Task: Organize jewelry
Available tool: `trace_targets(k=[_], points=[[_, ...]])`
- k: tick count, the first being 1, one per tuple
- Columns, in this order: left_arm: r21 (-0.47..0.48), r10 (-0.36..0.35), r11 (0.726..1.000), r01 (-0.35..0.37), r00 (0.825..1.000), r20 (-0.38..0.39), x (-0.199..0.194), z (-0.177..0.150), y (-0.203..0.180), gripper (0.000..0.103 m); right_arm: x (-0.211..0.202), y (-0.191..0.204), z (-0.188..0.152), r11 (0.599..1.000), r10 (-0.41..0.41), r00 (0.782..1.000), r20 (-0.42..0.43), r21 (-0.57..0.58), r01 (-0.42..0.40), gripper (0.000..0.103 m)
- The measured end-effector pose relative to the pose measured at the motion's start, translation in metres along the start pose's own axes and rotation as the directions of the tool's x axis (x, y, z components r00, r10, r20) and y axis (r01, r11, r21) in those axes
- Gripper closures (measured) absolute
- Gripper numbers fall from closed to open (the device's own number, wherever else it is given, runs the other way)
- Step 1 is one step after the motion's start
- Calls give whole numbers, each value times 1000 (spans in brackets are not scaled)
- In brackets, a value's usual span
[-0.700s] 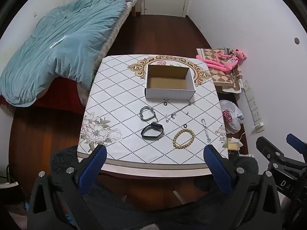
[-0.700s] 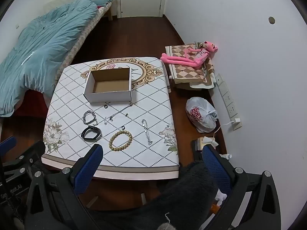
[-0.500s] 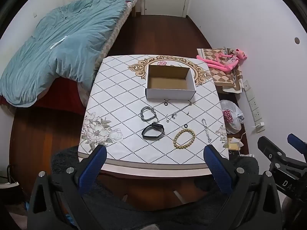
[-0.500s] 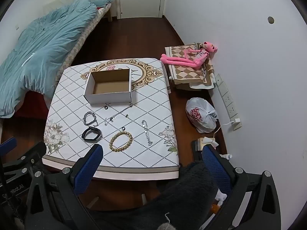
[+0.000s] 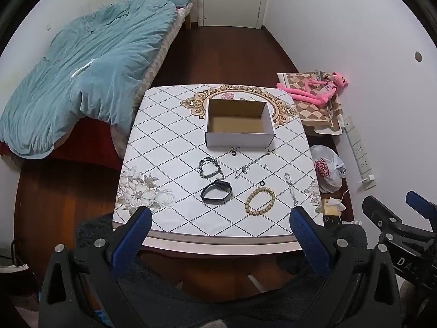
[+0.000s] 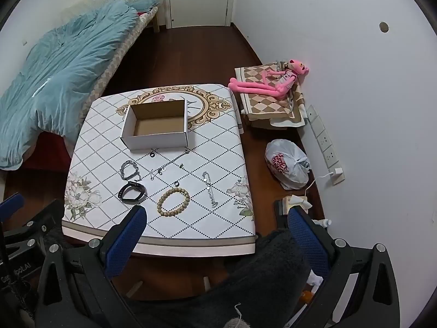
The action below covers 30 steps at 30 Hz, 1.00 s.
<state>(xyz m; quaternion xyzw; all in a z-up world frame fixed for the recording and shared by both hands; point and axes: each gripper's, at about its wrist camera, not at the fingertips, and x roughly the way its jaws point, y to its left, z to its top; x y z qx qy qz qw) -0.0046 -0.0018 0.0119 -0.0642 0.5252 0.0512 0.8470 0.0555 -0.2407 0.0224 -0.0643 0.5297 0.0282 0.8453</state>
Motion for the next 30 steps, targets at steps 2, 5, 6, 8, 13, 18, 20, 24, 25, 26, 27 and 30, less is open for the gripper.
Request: trace_targets(k=[2, 5, 6, 8, 13, 18, 20, 24, 25, 26, 27, 30], points=[[0, 0, 1000, 0, 1000, 5, -2, 1, 0, 0, -1, -1, -2, 1000, 2, 1000, 1, 3, -2, 0], [5, 2, 1000, -2, 1000, 14, -4, 1, -2, 0, -1, -2, -3, 1000, 4, 1000, 2, 6, -4, 0], [6, 2, 1000, -2, 1000, 19, -5, 1, -2, 0, -1, -2, -3, 1000, 3, 1000, 2, 5, -3, 0], [7, 2, 1000, -2, 1000, 23, -6, 1, -4, 0, -1, -2, -3, 1000, 5, 1000, 2, 6, -5, 0], [6, 1, 1000, -2, 1000, 24, -7, 2, -3, 0, -2, -2, -3, 1000, 6, 1000, 4, 4, -6, 0], [5, 3, 1000, -3, 1000, 24, -8, 4, -2, 0, -7, -3, -1, 1000, 4, 1000, 10, 4, -4, 0], [5, 3, 1000, -3, 1000, 28, -10, 4, -1, 0, -7, -3, -2, 1000, 3, 1000, 12, 3, -3, 0], [4, 0, 1000, 0, 999, 36, -13, 3, 0, 0, -9, -2, -3, 1000, 3, 1000, 20, 4, -4, 0], [4, -1, 1000, 1, 999, 37, -13, 2, 0, 0, -8, -3, -3, 1000, 4, 1000, 20, 4, -4, 0], [3, -1, 1000, 1, 999, 37, -13, 2, 1, 0, -8, -3, -3, 1000, 4, 1000, 20, 3, -4, 0], [1, -2, 1000, 2, 999, 37, -13, 2, 1, 0, -9, -4, -3, 1000, 4, 1000, 21, 3, -4, 0], [1, -1, 1000, 1, 999, 38, -14, 1, 0, 0, -10, -4, -2, 1000, 4, 1000, 22, 3, -4, 0]])
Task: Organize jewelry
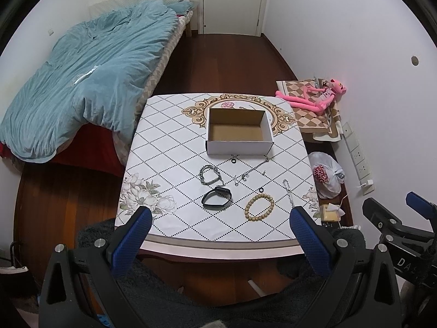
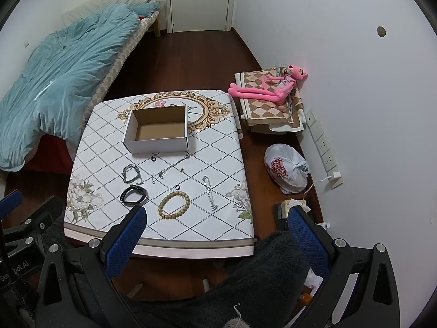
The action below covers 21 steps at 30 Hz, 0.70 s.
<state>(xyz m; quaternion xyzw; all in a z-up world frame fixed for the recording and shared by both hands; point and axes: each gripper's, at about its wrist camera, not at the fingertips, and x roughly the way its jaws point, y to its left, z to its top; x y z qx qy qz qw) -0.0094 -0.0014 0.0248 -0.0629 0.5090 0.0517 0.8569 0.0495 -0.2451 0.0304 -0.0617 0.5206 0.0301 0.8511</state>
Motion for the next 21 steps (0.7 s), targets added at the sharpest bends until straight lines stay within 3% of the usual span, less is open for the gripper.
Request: trace_targets(k=[21], points=[[-3, 1, 1000, 0, 1000, 18, -6, -1, 3, 0, -11, -1, -1, 1000, -2, 1000, 29, 4, 2, 0]])
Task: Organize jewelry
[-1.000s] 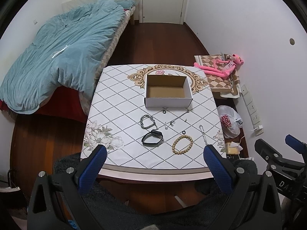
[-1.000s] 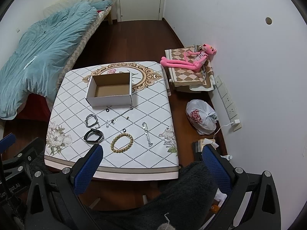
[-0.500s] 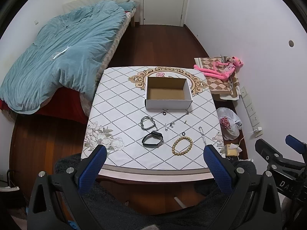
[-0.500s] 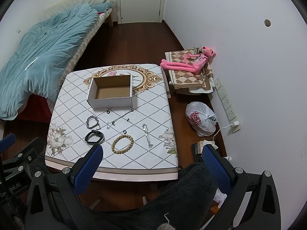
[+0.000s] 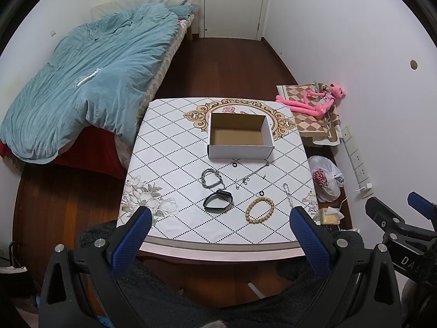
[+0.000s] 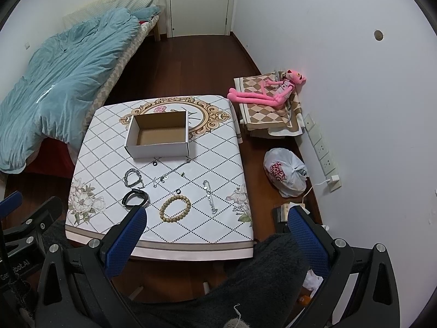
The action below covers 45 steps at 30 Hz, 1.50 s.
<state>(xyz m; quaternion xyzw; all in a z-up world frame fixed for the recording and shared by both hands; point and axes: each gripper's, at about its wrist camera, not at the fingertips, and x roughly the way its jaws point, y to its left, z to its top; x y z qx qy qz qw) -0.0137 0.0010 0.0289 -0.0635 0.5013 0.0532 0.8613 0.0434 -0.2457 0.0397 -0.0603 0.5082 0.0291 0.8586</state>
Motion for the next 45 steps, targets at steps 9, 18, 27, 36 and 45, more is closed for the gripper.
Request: trace_targets(k=[9, 18, 27, 36, 45], points=[[0, 1, 1000, -1, 1000, 5, -2, 0, 1, 0, -1, 2, -1, 1000, 4, 1000, 4, -2, -4, 0], [-3, -3, 1000, 3, 1000, 7, -3, 0, 1, 0, -2, 2, -1, 1000, 3, 1000, 5, -1, -3, 0], [-2, 14, 1000, -14, 1000, 17, 3, 3, 1, 0, 4, 4, -1, 1000, 6, 1000, 1, 6, -6, 0], [-1, 109, 994, -109, 993, -44, 85, 18, 19, 0, 89, 4, 4, 998, 1, 994, -106, 57, 5, 0], [43, 155, 988, -149, 966, -207, 185, 5, 31, 0, 220, 22, -23, 994, 78, 948, -309, 96, -50, 12]])
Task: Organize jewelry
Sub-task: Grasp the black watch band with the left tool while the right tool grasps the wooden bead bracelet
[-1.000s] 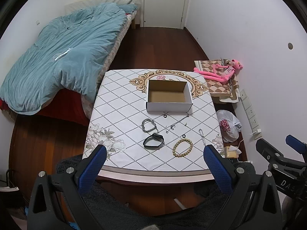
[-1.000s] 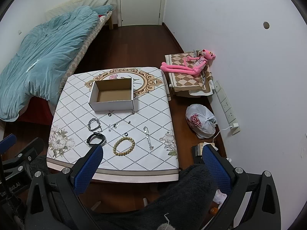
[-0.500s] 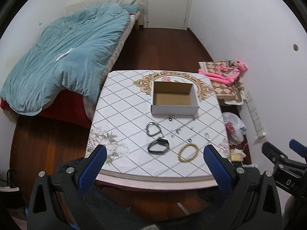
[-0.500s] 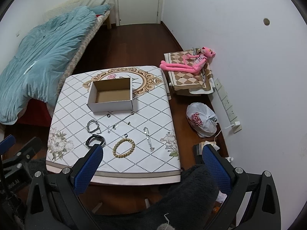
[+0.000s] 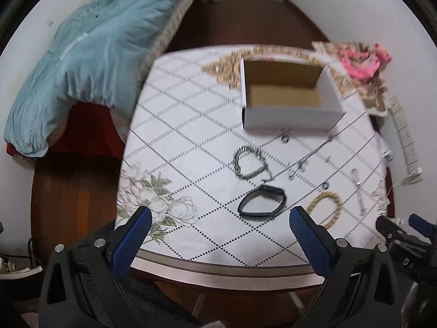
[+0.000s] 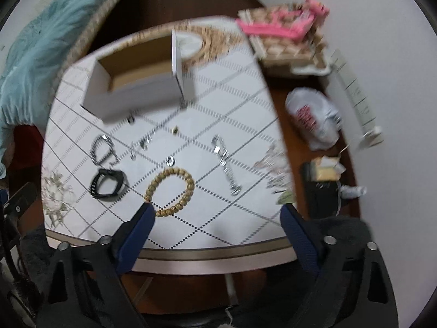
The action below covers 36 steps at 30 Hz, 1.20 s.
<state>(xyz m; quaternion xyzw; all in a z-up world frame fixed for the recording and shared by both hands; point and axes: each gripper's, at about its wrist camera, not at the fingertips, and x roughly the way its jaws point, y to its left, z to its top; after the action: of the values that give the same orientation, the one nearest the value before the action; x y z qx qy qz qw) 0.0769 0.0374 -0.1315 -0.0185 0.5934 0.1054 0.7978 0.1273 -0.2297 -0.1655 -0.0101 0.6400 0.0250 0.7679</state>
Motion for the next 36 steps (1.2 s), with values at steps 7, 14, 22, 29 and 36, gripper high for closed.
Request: trace_targets(k=[7, 14, 22, 29, 36], points=[[7, 22, 1000, -22, 997, -70, 46, 6, 0, 1, 69, 18, -2, 1000, 17, 994, -112, -11, -18, 18], [-7, -10, 1000, 9, 991, -133, 79, 10, 2, 1, 92, 25, 3, 1000, 18, 988, -151, -18, -21, 18], [-54, -139, 990, 130, 965, -224, 113, 5, 4, 14, 104, 26, 6, 1000, 16, 986, -166, -15, -18, 19], [-70, -202, 979, 190, 947, -250, 137, 2, 5, 73, 116, 33, 0, 1000, 12, 983, -183, -22, -16, 32], [6, -170, 985, 175, 964, -207, 137, -3, -1, 98, 101, 41, -8, 999, -14, 995, -95, -45, 9, 84]])
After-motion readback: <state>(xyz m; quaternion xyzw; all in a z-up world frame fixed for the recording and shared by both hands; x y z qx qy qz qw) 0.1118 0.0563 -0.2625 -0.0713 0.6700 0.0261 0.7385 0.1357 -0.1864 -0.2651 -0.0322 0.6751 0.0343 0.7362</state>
